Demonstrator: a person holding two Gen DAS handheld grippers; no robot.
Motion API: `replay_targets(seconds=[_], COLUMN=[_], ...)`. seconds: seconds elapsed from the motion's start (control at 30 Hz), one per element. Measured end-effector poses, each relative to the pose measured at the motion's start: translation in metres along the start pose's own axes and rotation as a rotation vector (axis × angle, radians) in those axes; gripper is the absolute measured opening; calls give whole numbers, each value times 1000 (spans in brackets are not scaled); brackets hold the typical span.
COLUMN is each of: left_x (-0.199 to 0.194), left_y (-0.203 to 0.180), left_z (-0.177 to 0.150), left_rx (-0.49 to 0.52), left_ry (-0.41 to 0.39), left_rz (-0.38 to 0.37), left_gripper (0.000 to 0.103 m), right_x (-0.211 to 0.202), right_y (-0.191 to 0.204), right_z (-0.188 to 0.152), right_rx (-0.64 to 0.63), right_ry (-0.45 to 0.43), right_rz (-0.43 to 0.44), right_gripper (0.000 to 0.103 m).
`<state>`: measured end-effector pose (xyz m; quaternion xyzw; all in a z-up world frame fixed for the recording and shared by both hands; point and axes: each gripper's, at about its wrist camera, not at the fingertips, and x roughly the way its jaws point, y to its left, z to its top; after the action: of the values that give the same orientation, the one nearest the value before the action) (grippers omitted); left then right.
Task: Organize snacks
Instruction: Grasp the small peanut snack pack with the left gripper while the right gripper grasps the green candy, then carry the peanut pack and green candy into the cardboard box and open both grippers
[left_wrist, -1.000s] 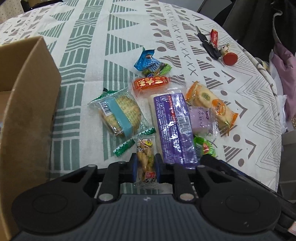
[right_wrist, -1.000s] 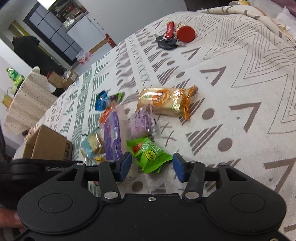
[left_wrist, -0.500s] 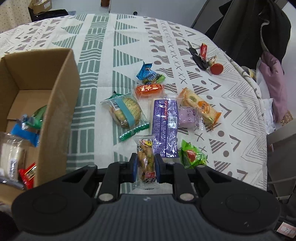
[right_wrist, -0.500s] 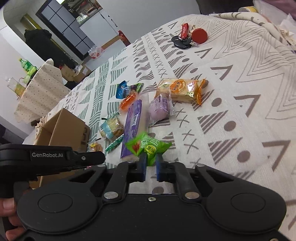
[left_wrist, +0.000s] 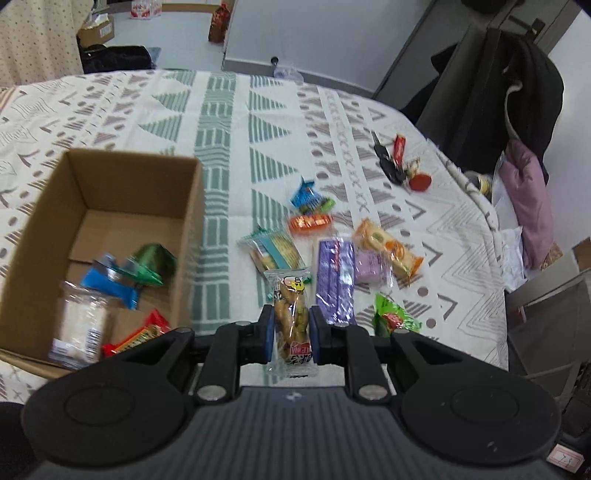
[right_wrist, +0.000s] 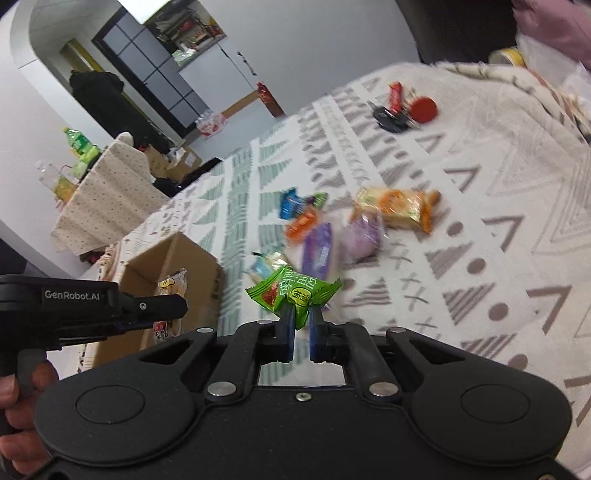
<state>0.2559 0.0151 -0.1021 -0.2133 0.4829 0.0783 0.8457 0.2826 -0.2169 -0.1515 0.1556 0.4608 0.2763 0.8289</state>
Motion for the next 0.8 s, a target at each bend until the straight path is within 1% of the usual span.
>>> replay_targets(seconds=[0.17, 0.47, 0.8], left_x=[-14, -34, -43], left_y=[17, 53, 108], left_z=[9, 23, 33], left_rx=[-20, -60, -126], left_ry=[-20, -55, -72], left_rz=[1, 0, 20], left_gripper=[18, 18, 18], right_x=[-3, 1, 19], right_y=[20, 63, 117], right_z=[7, 16, 16], right_rx=[-18, -68, -131], right_ry=[-25, -33, -11], right_rz=[12, 27, 58], right_gripper=[7, 7, 7])
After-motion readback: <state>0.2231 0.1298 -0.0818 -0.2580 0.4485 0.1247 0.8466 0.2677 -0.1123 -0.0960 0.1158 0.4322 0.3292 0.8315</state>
